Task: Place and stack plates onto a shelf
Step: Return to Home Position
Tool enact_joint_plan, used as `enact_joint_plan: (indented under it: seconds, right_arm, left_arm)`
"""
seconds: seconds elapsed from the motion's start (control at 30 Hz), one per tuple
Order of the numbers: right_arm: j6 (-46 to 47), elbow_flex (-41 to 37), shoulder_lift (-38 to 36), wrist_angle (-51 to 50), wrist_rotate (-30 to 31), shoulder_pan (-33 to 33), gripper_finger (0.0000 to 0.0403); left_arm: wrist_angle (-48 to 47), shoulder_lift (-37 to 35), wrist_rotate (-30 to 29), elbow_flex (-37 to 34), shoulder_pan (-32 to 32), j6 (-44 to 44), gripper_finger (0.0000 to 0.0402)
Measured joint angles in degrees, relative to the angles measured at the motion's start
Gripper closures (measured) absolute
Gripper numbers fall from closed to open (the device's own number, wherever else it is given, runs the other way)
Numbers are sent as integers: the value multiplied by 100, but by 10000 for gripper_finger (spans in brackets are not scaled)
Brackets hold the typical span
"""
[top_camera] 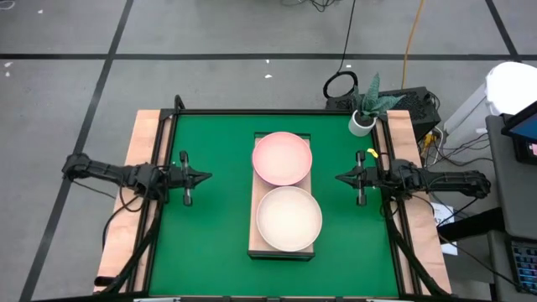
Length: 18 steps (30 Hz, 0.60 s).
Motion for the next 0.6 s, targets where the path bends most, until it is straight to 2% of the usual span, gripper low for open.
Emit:
enact_joint_plan:
  seconds: [0.23,0.4,0.6]
  right_arm:
    - [4,0,0,9,5,0,403]
    - [4,0,0,11,8,0,403]
    - [2,0,0,13,10,0,403]
  left_arm:
    - [23,-2,1202,0,831,-13,401]
    - [-258,3,1660,1,1138,-97,401]
    - [-221,-32,1818,1,1184,-91,401]
